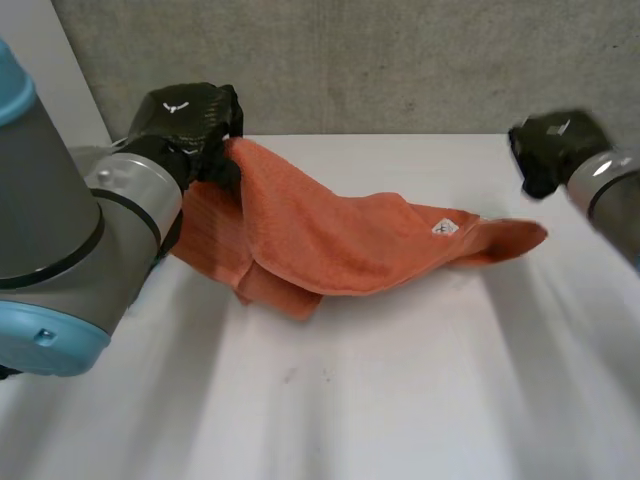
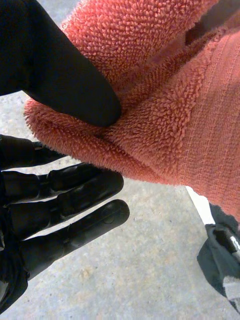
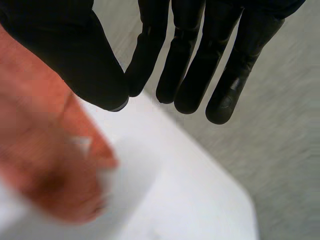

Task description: Fold the laundry.

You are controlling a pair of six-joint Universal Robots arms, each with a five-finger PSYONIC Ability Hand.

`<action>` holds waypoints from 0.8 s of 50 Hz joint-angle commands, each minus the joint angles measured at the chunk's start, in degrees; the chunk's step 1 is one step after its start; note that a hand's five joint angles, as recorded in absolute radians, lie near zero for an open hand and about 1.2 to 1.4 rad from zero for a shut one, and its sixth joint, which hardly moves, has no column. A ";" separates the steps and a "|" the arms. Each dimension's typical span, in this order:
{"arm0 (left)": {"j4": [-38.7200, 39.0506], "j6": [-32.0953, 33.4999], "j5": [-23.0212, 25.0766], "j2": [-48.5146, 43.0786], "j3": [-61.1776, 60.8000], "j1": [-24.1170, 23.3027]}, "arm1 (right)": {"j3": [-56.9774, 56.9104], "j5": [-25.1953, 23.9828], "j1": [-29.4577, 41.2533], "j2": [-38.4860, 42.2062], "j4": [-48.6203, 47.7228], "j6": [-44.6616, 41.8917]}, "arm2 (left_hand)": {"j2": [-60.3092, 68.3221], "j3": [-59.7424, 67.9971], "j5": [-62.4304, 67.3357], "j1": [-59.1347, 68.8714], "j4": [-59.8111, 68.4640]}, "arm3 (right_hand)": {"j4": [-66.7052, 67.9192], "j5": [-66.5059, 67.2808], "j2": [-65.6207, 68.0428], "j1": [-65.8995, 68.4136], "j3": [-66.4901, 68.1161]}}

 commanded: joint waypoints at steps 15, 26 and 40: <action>-5.88 -0.14 3.06 -10.61 0.87 3.24 | 4.89 -6.78 -1.37 -0.41 10.92 -0.07 | 12.11 11.84 15.55 18.28 11.32 | -32.28 -31.17 -31.51 -21.78 -31.99; -5.53 -0.14 3.32 -7.19 4.66 2.98 | 22.12 -13.89 -1.63 0.82 -6.57 8.74 | 12.11 11.84 15.55 18.28 11.32 | -44.06 -42.95 -43.30 -33.56 -43.77; -5.44 -0.14 3.32 -6.04 4.13 3.59 | 24.59 -15.39 -1.98 7.32 -10.44 -16.13 | 12.11 11.84 15.55 18.28 11.32 | -43.90 -42.79 -43.14 -33.40 -43.61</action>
